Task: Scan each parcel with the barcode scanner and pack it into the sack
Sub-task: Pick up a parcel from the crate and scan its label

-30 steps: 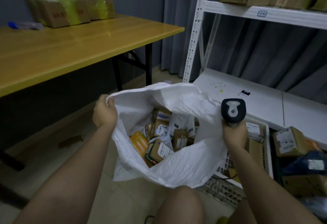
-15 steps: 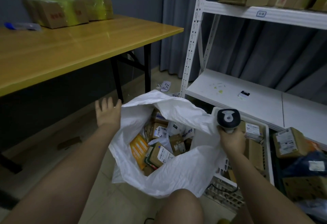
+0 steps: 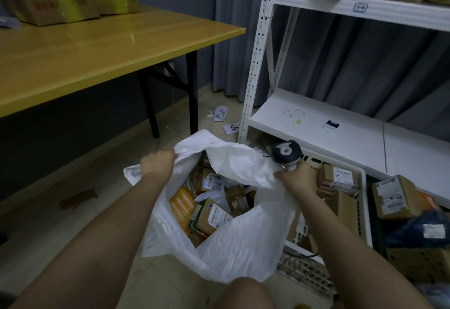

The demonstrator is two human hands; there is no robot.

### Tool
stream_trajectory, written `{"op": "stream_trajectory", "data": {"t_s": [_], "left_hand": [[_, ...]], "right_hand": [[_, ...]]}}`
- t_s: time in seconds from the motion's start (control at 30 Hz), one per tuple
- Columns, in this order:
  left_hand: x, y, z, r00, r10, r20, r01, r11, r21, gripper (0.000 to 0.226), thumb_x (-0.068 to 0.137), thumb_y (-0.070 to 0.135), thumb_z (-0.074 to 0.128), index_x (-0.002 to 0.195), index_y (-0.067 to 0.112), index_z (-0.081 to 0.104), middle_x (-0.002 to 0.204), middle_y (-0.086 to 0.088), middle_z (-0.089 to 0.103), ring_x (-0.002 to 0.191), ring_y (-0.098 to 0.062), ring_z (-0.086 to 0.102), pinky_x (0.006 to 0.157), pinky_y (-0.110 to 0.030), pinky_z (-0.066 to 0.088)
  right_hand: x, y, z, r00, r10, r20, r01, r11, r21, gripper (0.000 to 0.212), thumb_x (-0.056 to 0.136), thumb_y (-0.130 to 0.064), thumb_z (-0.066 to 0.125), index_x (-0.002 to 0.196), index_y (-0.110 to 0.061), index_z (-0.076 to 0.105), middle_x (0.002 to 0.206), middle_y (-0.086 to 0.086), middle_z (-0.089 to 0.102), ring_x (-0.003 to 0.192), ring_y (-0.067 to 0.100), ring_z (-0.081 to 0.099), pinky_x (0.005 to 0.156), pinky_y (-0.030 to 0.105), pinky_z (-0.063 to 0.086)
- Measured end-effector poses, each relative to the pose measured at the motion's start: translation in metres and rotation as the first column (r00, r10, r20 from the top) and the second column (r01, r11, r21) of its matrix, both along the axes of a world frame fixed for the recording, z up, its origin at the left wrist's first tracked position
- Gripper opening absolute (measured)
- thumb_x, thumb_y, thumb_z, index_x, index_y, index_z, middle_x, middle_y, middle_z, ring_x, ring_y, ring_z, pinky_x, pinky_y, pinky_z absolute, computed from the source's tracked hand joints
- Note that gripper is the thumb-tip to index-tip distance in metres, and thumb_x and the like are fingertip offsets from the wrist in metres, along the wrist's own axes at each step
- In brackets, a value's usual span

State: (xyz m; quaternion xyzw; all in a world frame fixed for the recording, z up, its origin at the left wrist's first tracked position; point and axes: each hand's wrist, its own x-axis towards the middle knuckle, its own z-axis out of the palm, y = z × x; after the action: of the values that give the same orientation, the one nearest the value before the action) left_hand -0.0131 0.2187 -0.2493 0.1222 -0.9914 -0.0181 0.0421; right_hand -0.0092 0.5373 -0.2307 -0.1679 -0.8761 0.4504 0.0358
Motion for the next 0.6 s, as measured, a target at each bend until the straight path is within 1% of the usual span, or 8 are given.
{"op": "stream_trajectory", "data": {"t_s": [0.07,0.17,0.23,0.33,0.37,0.4,0.5,0.6], "left_hand": [[-0.002,-0.010,0.004,0.976,0.112,-0.187,-0.069,0.972,0.223,0.027,0.102,0.027,0.036,0.116,0.013,0.055,0.110,-0.014,0.064,0.102,-0.035,0.061,0.077,-0.039,0.043],[-0.006,-0.020,0.031,0.806,0.373,-0.460,-0.075,0.834,0.546,0.034,0.103,0.033,0.029,0.102,0.009,0.053,0.099,-0.018,0.062,0.097,-0.040,0.057,0.082,-0.046,0.046],[-0.005,-0.019,0.056,0.693,0.454,-0.559,-0.040,0.799,0.599,0.038,0.104,0.034,0.029,0.099,0.008,0.056,0.100,-0.016,0.061,0.101,-0.036,0.053,0.090,-0.048,0.043],[-0.002,-0.023,0.076,0.574,0.587,-0.571,-0.132,0.755,0.643,0.040,0.105,0.033,0.028,0.107,0.008,0.058,0.113,-0.015,0.059,0.109,-0.036,0.048,0.097,-0.047,0.035],[0.000,-0.027,0.075,0.578,0.597,-0.556,-0.190,0.761,0.620,0.039,0.105,0.031,0.027,0.110,0.007,0.057,0.117,-0.016,0.058,0.110,-0.037,0.047,0.097,-0.046,0.033],[0.002,-0.030,0.071,0.622,0.587,-0.518,-0.248,0.775,0.581,0.037,0.104,0.029,0.028,0.114,0.007,0.056,0.119,-0.018,0.056,0.112,-0.038,0.046,0.097,-0.046,0.032],[0.011,-0.033,0.051,0.798,0.555,-0.235,-0.392,0.774,0.498,0.032,0.102,0.022,0.033,0.127,0.008,0.048,0.131,-0.022,0.047,0.121,-0.039,0.040,0.101,-0.047,0.028],[0.022,-0.027,0.042,0.830,0.553,-0.068,-0.450,0.737,0.504,0.036,0.097,0.015,0.041,0.133,0.014,0.043,0.138,-0.019,0.040,0.127,-0.037,0.034,0.105,-0.045,0.024]], "right_hand": [[-0.003,-0.001,0.003,0.995,-0.069,-0.070,0.070,0.998,0.005,0.023,0.084,-0.008,0.066,0.104,-0.007,0.056,0.095,0.010,0.060,0.089,0.029,0.059,0.073,0.033,0.045],[-0.007,0.003,0.020,0.934,-0.255,-0.250,0.234,0.966,-0.111,0.019,0.086,-0.008,0.062,0.104,-0.009,0.055,0.090,0.004,0.057,0.088,0.027,0.058,0.073,0.032,0.042],[-0.007,0.007,0.034,0.869,-0.376,-0.321,0.327,0.924,-0.196,0.028,0.087,-0.011,0.062,0.114,-0.010,0.057,0.099,0.002,0.060,0.091,0.022,0.055,0.078,0.031,0.041],[-0.001,0.019,0.034,0.812,-0.478,-0.335,0.400,0.874,-0.276,0.037,0.088,-0.011,0.061,0.124,-0.012,0.054,0.110,0.006,0.063,0.099,0.026,0.058,0.082,0.031,0.041],[0.002,0.024,0.028,0.819,-0.478,-0.317,0.413,0.875,-0.253,0.036,0.087,-0.009,0.060,0.122,-0.010,0.054,0.110,0.010,0.064,0.100,0.030,0.059,0.080,0.032,0.042],[0.006,0.029,0.020,0.839,-0.462,-0.288,0.411,0.884,-0.221,0.032,0.086,-0.007,0.060,0.118,-0.008,0.054,0.108,0.013,0.063,0.099,0.033,0.059,0.079,0.033,0.042],[0.021,0.039,-0.007,0.909,-0.371,-0.192,0.340,0.924,-0.176,0.033,0.083,-0.009,0.067,0.114,-0.002,0.057,0.106,0.018,0.064,0.103,0.037,0.061,0.080,0.035,0.044],[0.037,0.039,-0.017,0.932,-0.328,-0.151,0.292,0.931,-0.219,0.048,0.081,-0.016,0.075,0.124,-0.005,0.059,0.117,0.017,0.066,0.108,0.035,0.061,0.090,0.041,0.050]]}}
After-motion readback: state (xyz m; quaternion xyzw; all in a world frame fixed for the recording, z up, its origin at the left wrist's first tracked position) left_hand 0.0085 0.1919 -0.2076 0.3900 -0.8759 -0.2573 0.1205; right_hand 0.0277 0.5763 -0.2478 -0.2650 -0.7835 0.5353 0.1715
